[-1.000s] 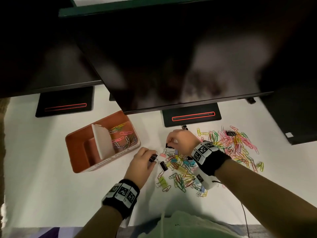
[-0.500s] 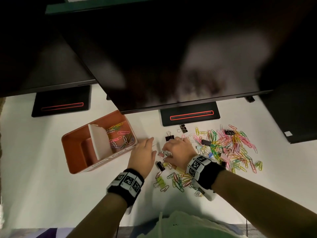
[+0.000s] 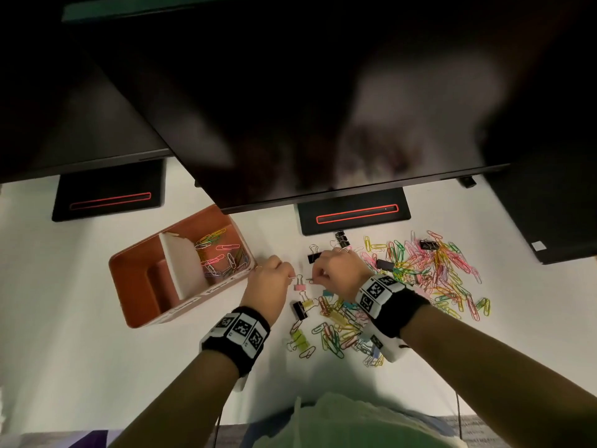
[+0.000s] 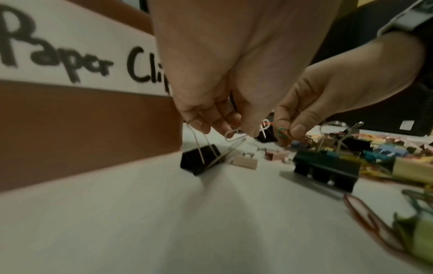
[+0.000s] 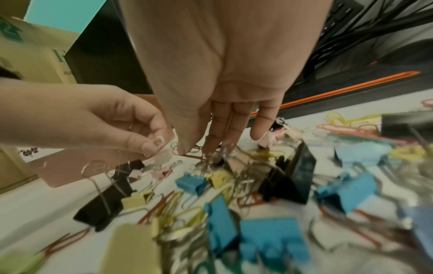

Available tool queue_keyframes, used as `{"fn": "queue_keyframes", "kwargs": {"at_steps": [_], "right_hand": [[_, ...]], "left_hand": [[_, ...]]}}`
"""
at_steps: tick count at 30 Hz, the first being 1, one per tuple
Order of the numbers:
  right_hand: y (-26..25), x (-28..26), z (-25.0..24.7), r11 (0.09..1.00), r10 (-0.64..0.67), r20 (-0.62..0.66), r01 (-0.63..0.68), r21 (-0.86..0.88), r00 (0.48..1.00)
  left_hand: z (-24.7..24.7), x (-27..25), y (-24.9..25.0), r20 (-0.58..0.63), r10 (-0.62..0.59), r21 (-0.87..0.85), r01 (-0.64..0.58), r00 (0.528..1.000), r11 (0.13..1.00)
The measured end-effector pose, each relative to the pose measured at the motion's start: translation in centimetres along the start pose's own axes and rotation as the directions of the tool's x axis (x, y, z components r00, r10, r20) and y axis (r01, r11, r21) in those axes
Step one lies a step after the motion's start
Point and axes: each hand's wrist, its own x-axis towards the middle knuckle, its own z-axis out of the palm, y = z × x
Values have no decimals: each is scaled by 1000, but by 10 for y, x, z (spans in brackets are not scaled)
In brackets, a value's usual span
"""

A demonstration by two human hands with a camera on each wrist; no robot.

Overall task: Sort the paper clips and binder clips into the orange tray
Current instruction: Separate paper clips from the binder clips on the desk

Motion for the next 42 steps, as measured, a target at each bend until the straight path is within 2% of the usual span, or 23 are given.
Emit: {"fn": "queue_keyframes", "kwargs": {"at_steps": [4,6,9,11,14,17,21,29,33,36,39,42], "right_hand": [[8,-6,-10,993,-15,-114,28,110,993],[7,-13,-14,984,-15,-118,36,174,993],[2,-25,-11,986,-63,-30,67,156,998],[-3,-34,-2,992,-72,46,67,111,996],[-6,-42,12,997,-34,37,31,65,999],[-10,-42,21,1000,-9,46,8,5,999],[-17,-39,31,994,16,14,-15,-109,1000],[-17,-25,30,994,39,104,-28,-103,994],[-16,-16,25,989,55,196,-26,-148,979],[-16,-11,27,986,72,190,-41,-159,979],[-15,-11,24,990,76,195,-51,-129,978],[-12,-15,21,998,36,126,-29,-53,991]], "left_hand": [[-16,-14,4,-82,119,-106,-127,990,986],[-21,-29,5,-84,122,-166,-135,989,977],[-12,-57,2,21,71,-204,-65,997,977],[1,-69,0,96,0,-231,22,995,973],[16,-72,-1,113,-109,-243,134,988,961],[25,-66,2,101,-124,-221,144,987,965],[32,-56,9,144,-99,-174,123,985,977],[35,-50,-2,67,2,-78,3,998,997],[34,-48,-13,96,35,-76,-27,995,997],[27,-53,-20,76,85,-138,-74,994,988],[16,-66,-26,40,186,-224,-172,982,959],[9,-88,-19,107,291,-254,-257,951,932]]}}
